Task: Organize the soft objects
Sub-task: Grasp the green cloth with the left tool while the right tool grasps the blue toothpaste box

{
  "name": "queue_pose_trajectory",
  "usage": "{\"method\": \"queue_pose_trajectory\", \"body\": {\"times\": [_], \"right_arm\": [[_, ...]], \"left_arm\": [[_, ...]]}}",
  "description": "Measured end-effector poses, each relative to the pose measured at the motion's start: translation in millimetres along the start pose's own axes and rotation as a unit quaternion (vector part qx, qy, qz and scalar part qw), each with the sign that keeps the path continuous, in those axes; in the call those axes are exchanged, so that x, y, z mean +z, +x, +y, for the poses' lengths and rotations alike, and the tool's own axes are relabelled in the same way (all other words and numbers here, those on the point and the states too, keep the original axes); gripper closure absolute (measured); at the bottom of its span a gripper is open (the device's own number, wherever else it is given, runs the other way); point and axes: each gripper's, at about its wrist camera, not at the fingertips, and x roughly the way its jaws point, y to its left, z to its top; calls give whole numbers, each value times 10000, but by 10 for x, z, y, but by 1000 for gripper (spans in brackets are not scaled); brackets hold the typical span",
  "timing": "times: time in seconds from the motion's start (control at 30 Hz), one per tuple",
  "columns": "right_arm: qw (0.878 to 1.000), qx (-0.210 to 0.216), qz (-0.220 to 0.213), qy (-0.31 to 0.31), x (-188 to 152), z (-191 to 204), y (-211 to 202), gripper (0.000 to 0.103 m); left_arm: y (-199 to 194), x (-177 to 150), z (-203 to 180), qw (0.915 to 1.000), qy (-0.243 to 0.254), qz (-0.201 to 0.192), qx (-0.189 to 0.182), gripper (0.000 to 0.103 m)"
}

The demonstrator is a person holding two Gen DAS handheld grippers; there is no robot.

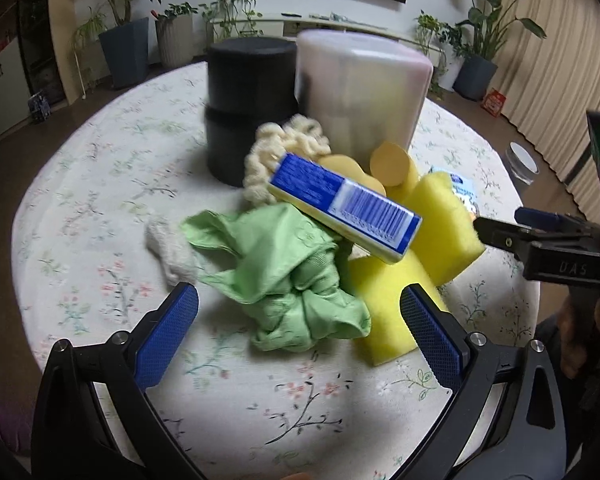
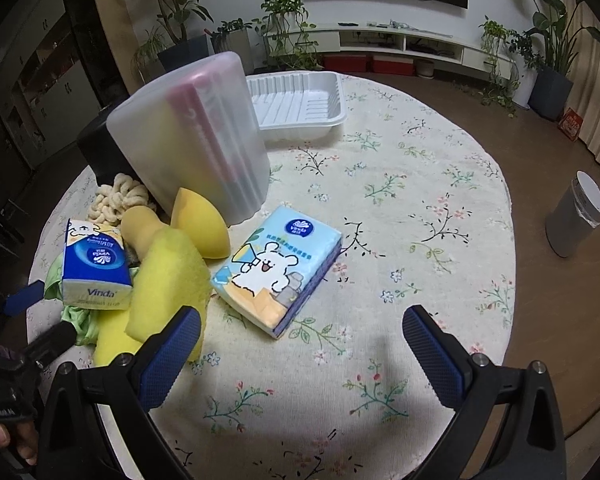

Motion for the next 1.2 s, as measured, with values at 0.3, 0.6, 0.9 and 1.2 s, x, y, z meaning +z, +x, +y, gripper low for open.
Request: {"method": "queue_pose_trajectory", "body": {"times": [0.3,0.6,0.9,1.2], "right_arm": [[9994,171,249,137,69,-22,169,0],[9980,303,397,399,227,-35,313,0],[9972,293,498,471,256,-18,444,0],[9982,219,482,279,287,64,508,0]], "left_arm": [[235,-6,108,9990,-388,238,-54,2],[290,-18,169,9971,-659,245,-306,12],[333,33,257,9967,-724,165,-327,17],[307,1,291,9948,-784,109,-642,35]]}}
